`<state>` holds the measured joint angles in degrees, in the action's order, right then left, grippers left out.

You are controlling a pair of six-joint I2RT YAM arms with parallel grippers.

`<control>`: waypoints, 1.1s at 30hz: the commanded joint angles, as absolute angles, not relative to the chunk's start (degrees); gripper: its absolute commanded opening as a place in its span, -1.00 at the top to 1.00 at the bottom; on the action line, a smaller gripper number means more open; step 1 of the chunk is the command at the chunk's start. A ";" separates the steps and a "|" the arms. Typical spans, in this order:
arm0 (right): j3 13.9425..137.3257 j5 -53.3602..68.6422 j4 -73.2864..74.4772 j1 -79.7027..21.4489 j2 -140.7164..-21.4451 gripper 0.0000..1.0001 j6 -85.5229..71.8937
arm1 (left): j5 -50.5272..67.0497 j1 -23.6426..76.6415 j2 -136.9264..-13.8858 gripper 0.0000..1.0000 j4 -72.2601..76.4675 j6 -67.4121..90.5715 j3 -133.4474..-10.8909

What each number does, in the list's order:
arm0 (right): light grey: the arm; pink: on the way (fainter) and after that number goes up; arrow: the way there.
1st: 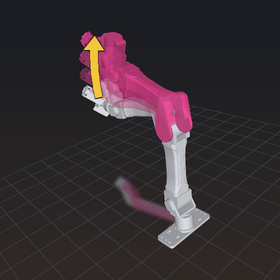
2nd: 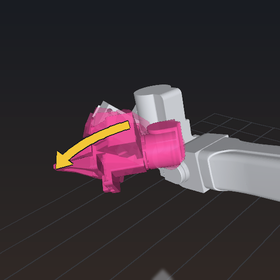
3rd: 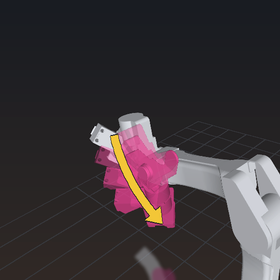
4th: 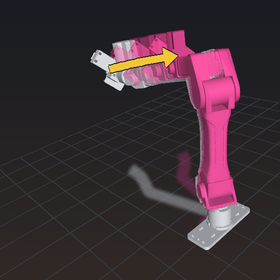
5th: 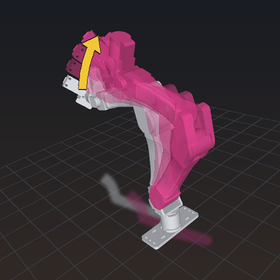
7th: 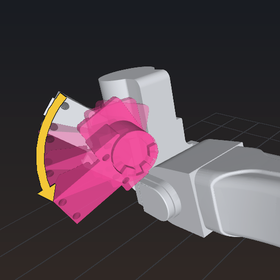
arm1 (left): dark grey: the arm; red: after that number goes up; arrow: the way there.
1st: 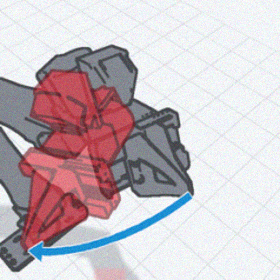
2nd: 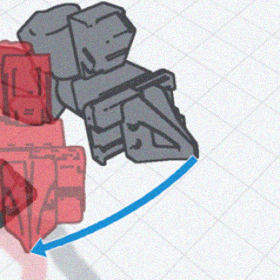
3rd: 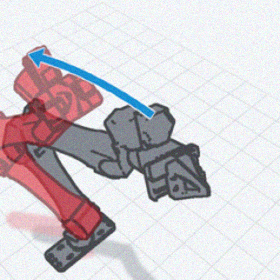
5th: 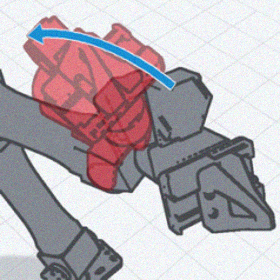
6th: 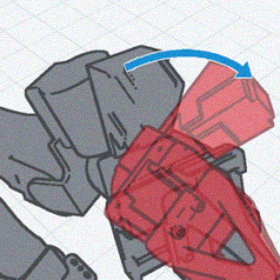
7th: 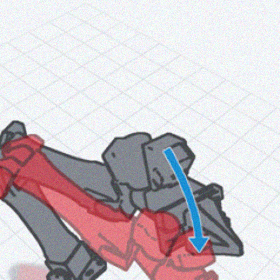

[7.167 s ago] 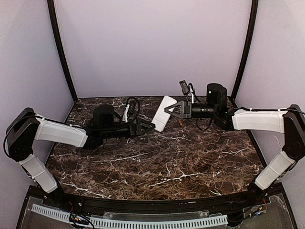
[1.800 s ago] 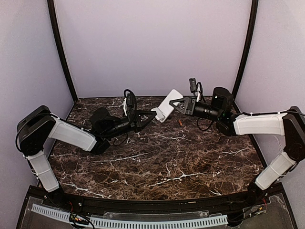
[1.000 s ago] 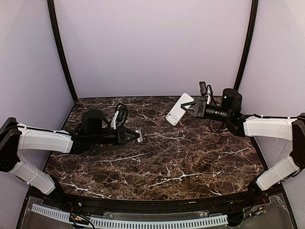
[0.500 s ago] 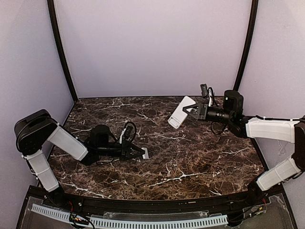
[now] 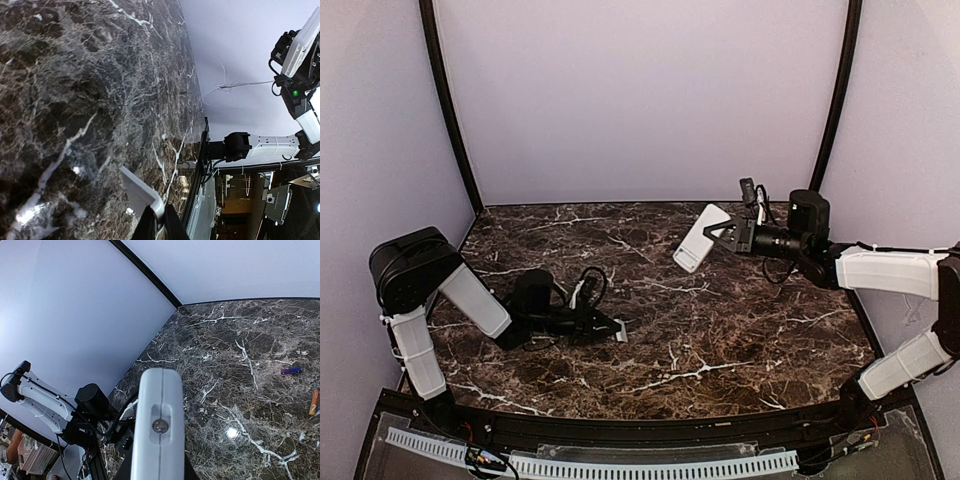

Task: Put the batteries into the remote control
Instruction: Place the battery cover at the center of the board, then pass from the right arm to the left

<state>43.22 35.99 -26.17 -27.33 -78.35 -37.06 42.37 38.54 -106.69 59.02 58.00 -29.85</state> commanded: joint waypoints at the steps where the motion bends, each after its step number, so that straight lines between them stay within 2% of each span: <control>1: 43.15 35.70 -26.86 -27.07 -77.00 1.00 -36.26 | 40.76 37.59 -106.61 0.81 52.10 55.97 -29.53; 5: 43.07 35.62 -26.85 -27.05 -76.87 1.00 -36.24 | 40.21 36.29 -106.44 0.66 50.43 56.19 -28.57; 12: 42.78 35.10 -25.48 -26.98 -75.80 1.00 -35.47 | 37.16 33.47 -102.23 0.05 45.64 54.57 -25.79; 15: 42.47 34.91 -24.88 -26.90 -75.36 1.00 -35.06 | 33.04 33.15 -96.54 -0.21 34.72 50.17 -27.13; 18: 41.91 34.02 -24.14 -26.54 -74.89 1.00 -34.73 | 26.65 33.18 -89.08 -0.38 19.88 41.41 -31.01; 21: 40.86 34.76 -25.21 -25.60 -74.80 1.00 -35.56 | 21.76 33.22 -84.05 -0.57 12.04 34.54 -34.02; 27: 38.36 35.51 -28.03 -25.31 -74.56 1.00 -38.18 | 18.45 35.99 -79.96 -0.69 9.78 24.22 -40.47; 30: 37.36 36.23 -29.35 -25.31 -74.44 1.00 -39.09 | 13.12 42.76 -81.27 -0.71 7.75 18.51 -47.15; 33: 36.35 36.48 -29.91 -25.30 -73.95 1.00 -39.43 | 15.22 44.62 -85.34 -0.68 9.32 17.33 -52.74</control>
